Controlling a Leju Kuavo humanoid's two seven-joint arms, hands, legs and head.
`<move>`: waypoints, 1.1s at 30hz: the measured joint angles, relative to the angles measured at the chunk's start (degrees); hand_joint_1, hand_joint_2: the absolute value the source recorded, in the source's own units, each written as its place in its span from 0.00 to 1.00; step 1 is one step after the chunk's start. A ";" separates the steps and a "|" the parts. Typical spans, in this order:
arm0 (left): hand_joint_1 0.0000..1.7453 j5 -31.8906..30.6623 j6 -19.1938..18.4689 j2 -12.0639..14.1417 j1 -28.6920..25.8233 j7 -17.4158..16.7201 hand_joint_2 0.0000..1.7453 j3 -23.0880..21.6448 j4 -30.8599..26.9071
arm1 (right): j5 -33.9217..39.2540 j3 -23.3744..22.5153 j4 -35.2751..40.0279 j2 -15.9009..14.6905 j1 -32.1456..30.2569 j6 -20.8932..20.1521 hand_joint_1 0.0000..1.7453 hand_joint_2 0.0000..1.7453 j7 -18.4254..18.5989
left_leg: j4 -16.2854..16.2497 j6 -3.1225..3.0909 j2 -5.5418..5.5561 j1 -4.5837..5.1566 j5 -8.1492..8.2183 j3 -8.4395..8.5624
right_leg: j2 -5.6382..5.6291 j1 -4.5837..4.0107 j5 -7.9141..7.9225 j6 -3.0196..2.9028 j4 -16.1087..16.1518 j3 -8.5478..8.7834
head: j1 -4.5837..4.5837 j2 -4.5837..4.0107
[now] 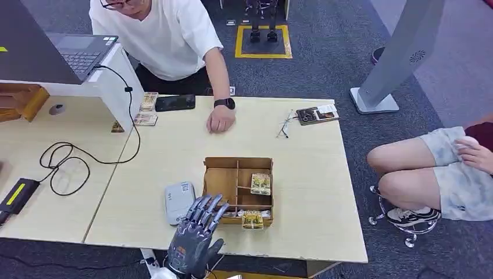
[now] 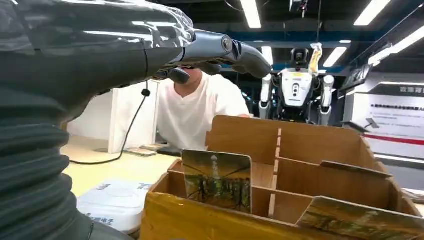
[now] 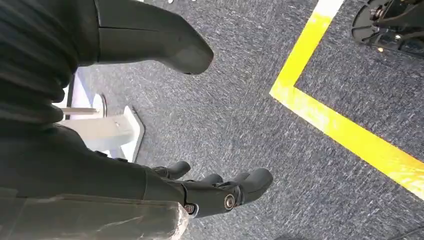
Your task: Pass the card to the sensor for recognition and then transmit it.
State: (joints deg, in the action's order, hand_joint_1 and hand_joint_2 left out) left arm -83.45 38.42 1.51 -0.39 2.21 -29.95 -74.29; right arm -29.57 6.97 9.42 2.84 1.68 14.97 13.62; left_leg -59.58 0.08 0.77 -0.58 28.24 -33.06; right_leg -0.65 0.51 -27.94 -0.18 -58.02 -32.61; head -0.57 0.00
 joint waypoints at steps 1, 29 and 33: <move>0.00 -0.48 0.00 0.24 0.41 -0.98 1.00 -0.48 0.41 | 0.00 -0.07 0.00 0.00 0.01 -0.07 0.00 1.00 0.00 | 0.00 0.00 0.00 0.00 0.00 0.00 | 0.00 0.00 0.00 0.00 0.00 0.00 | 0.00 0.00; 0.00 -5.33 -1.23 -0.39 3.37 -14.32 1.00 -1.83 6.71 | 0.15 -1.81 0.11 0.52 0.06 0.02 0.00 1.00 0.70 | 0.00 0.00 0.00 0.00 0.00 0.00 | 0.00 0.00 0.00 0.00 0.00 0.00 | 0.02 0.00; 0.00 -5.38 -2.65 -0.53 3.43 -16.26 1.00 -1.70 7.98 | 0.09 -2.18 0.11 0.63 0.04 0.02 0.00 1.00 0.70 | 0.00 0.00 0.00 0.00 0.00 0.00 | 0.00 0.00 0.00 0.00 0.00 0.00 | 0.00 0.00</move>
State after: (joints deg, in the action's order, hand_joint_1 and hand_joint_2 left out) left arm -88.83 35.78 0.98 3.04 -14.06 -31.65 -66.31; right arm -29.49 4.79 9.53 3.48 1.72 14.99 14.32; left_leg -59.58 0.09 0.77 -0.58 28.24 -33.07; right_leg -0.66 0.51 -27.94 -0.19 -58.02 -32.61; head -0.57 0.00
